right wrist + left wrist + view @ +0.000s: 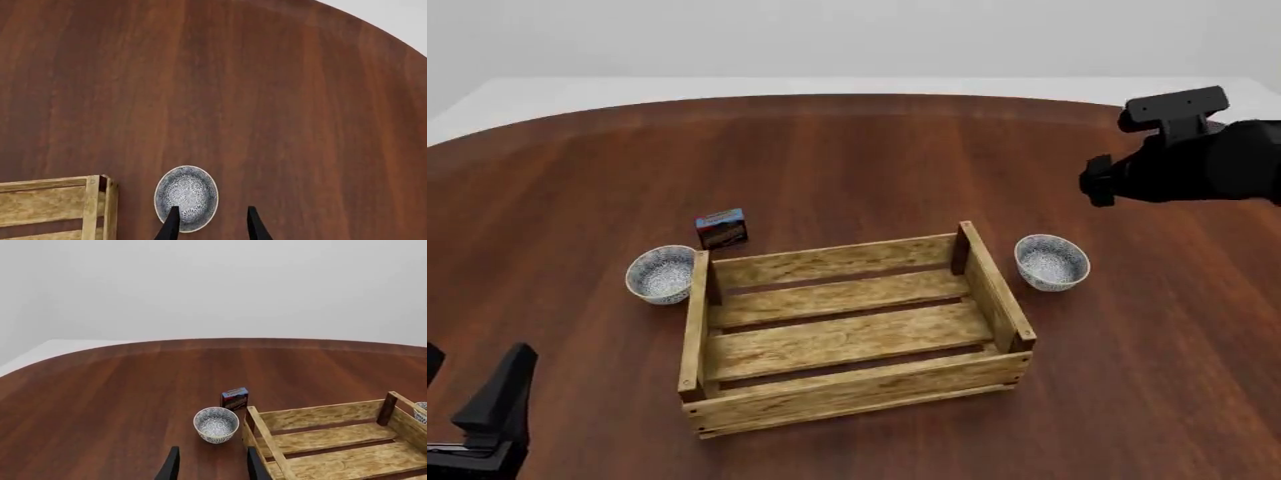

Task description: Stack the right bowl on the left bowl and place them in the tray.

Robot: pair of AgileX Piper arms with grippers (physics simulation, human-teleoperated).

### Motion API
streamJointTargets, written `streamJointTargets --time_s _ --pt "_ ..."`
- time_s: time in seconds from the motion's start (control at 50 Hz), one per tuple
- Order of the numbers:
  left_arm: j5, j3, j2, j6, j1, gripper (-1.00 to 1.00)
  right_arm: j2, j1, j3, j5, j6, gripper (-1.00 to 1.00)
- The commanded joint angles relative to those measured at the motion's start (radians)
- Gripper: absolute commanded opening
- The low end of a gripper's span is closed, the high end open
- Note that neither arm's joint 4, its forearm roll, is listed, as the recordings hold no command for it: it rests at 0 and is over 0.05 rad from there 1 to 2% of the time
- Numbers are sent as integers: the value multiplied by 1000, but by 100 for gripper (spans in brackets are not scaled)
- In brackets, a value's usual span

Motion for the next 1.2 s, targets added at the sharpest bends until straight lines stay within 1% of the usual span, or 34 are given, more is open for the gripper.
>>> streamJointTargets --time_s 0.02,0.14,0.52,0.8,0.98,1.2 --pt "0 -1 0 -1 2 100 116 3 -40 -29 15 100" --pt "-2 1 0 2 -1 100 177 -10 -61 -45 15 100" --pt "-8 3 1 11 -6 100 305 -22 -51 -109 15 100" --pt "-9 3 0 11 -5 100 370 -21 -32 -154 31 100" --pt "-11 4 0 9 -4 100 405 -31 -17 -180 20 100" --pt "-14 4 0 3 -3 100 440 -31 2 -209 21 100"
